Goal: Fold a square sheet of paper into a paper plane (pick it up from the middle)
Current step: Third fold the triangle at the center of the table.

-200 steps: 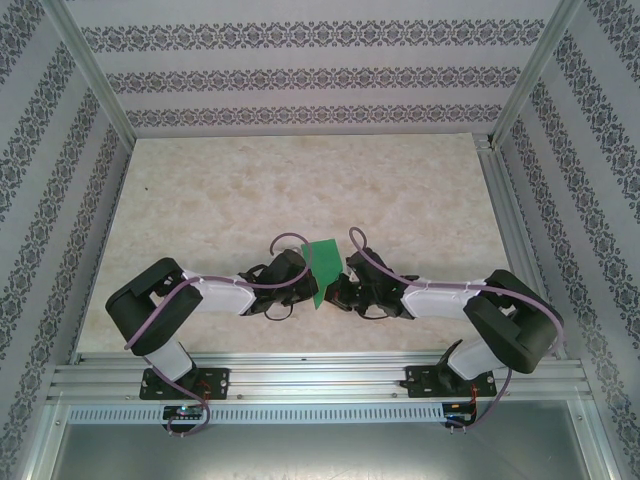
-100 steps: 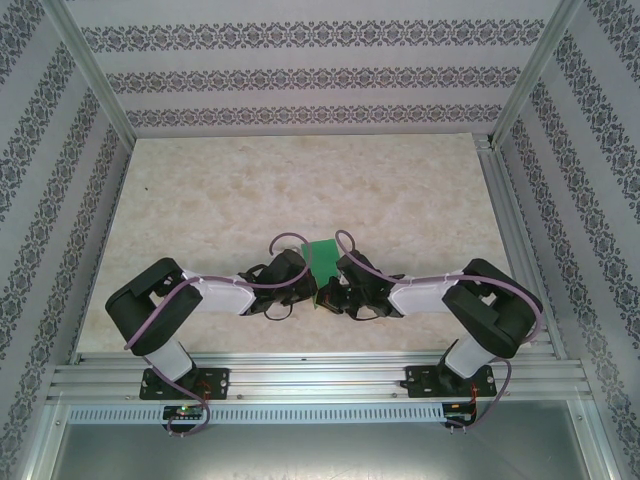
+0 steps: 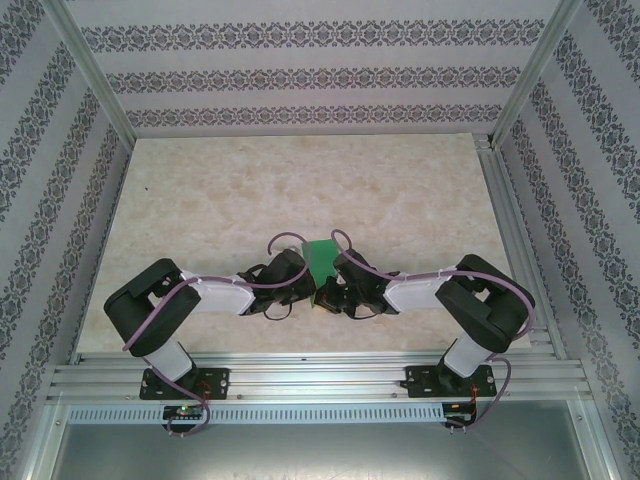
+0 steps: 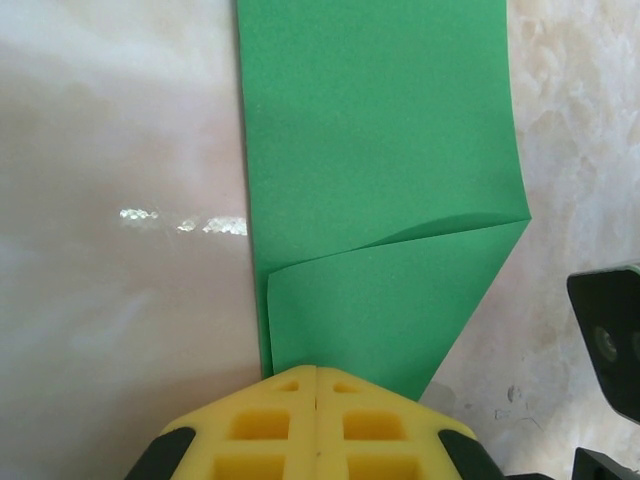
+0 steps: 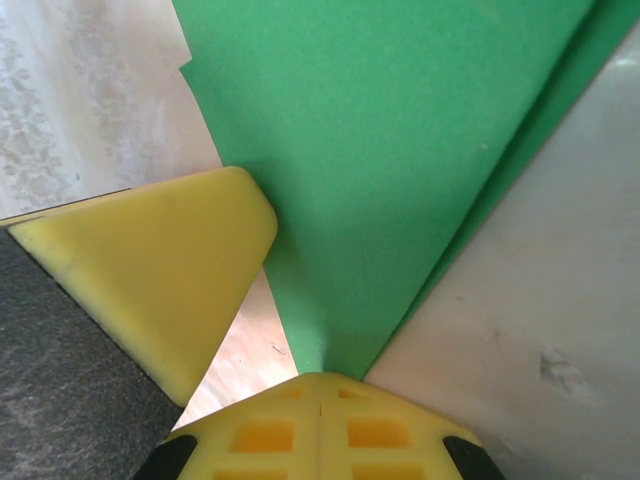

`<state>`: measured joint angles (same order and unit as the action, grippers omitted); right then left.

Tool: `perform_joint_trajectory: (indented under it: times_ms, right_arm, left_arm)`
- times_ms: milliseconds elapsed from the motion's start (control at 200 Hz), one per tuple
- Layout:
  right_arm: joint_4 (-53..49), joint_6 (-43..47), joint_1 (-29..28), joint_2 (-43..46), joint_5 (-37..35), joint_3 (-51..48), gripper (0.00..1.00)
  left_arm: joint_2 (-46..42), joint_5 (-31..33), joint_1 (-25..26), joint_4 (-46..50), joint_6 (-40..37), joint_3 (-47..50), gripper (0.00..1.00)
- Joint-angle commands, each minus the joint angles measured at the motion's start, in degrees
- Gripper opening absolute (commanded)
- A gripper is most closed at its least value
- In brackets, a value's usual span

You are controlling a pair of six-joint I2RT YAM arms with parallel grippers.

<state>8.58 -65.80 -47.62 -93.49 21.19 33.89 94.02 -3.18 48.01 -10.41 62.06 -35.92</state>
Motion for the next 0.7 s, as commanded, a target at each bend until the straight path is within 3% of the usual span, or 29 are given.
perform_joint_trajectory:
  times_ms: [0, 220, 555, 694]
  right_arm:
    - [-5.1, 3.4, 0.8, 3.6, -1.4, 2.7, 0.0]
    - [-11.5, 8.4, 6.5, 4.6, -2.2, 6.6, 0.0]
    - [-11.8, 9.4, 8.0, -4.9, -2.8, 7.9, 0.0]
    - [-16.1, 11.6, 8.4, -2.2, -2.5, 10.1, 0.0]
  left_arm:
    - [-1.3, -0.2, -0.1, 2.1, -0.5, 0.1, 0.0]
    - [-1.5, 0.0, -0.1, 2.7, -0.9, -0.1, 0.0]
    - [-1.2, -0.2, -0.1, 3.0, -1.3, -0.4, 0.0]
    - [-1.3, 0.0, -0.1, 4.0, -1.8, -0.5, 0.0]
